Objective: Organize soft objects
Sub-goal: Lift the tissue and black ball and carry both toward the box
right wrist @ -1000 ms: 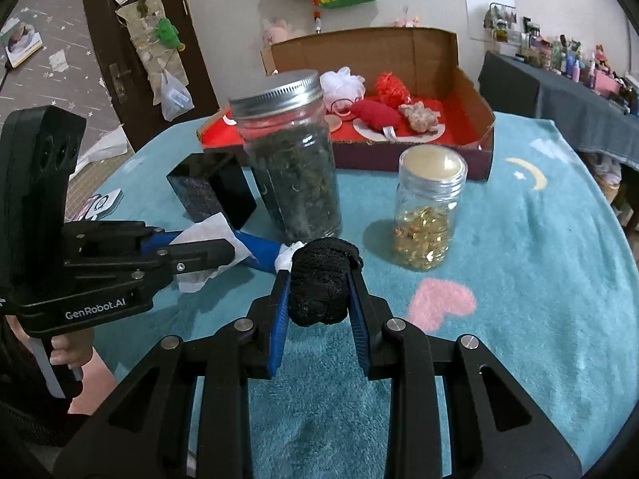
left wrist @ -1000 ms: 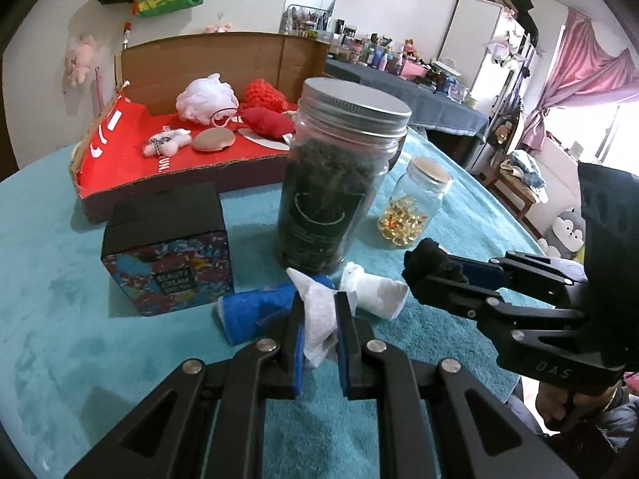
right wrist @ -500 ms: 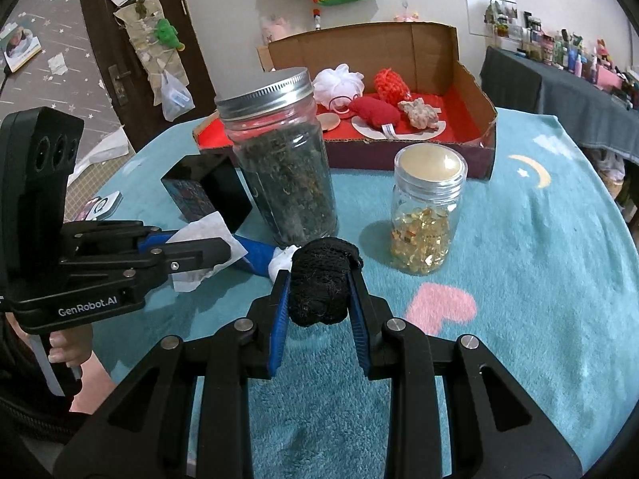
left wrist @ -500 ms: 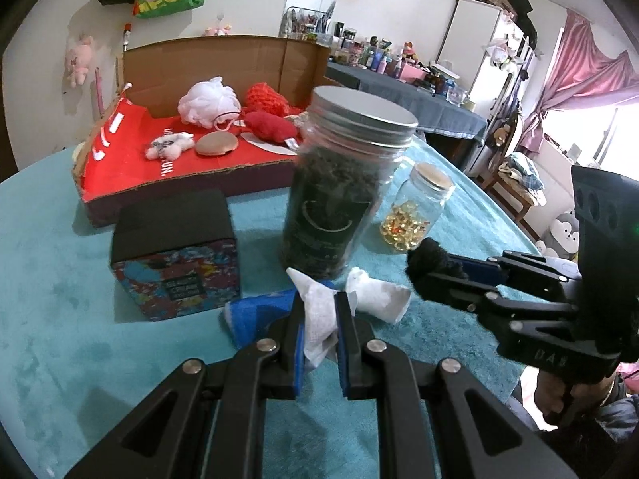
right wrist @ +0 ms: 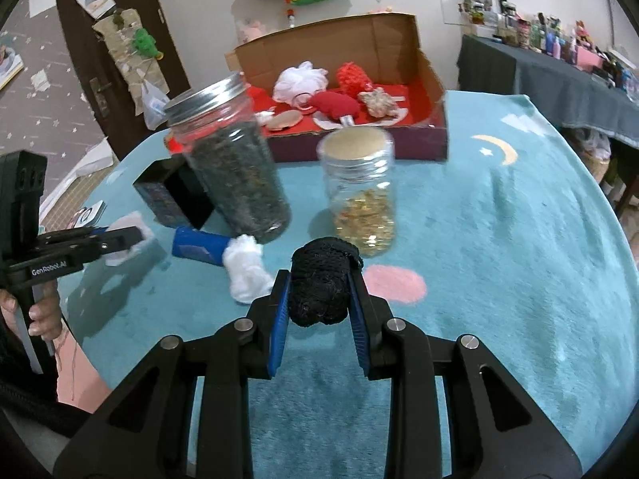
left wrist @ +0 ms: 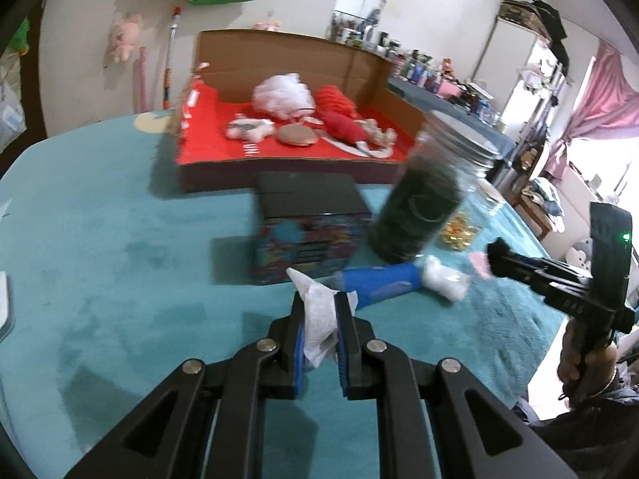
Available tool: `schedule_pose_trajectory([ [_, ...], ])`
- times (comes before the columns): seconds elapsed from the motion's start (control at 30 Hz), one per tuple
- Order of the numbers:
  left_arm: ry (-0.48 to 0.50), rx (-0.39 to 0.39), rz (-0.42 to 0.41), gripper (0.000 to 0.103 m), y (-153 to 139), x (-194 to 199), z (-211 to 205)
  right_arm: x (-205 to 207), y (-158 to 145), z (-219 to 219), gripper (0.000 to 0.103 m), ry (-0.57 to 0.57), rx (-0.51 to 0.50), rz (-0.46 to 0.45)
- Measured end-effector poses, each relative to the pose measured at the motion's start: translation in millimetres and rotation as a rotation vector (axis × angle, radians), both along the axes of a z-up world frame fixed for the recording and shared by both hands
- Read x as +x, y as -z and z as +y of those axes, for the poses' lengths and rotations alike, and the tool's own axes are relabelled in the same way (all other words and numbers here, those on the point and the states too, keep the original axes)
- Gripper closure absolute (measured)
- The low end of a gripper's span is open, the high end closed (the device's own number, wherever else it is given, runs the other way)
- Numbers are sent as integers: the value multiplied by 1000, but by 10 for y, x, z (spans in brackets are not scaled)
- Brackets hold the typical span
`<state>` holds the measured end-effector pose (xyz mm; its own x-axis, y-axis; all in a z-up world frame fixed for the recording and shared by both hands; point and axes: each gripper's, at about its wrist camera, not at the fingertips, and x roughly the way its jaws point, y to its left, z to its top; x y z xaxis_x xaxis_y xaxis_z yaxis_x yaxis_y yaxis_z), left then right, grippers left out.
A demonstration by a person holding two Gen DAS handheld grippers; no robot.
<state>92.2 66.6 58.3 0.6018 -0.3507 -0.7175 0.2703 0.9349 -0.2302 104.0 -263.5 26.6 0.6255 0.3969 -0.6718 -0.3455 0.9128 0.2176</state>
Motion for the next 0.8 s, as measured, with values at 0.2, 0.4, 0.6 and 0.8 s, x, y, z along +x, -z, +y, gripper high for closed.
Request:
schedule_pose_trajectory([
  [0.2,-50,-3,8,90,60,87,306,73,-3,-220,76,33,12,2],
  [0.4,-26,-19,-9,90,96,261,481,216,-11,-376,76,40,41,5],
  [0.6,29,3,-16,90,131,506,555,455,-53,-468,76,4,43,2],
  [0.8,80,-33,-15,90,120,711,626,708,-94,-541,76,-38,46,-2],
])
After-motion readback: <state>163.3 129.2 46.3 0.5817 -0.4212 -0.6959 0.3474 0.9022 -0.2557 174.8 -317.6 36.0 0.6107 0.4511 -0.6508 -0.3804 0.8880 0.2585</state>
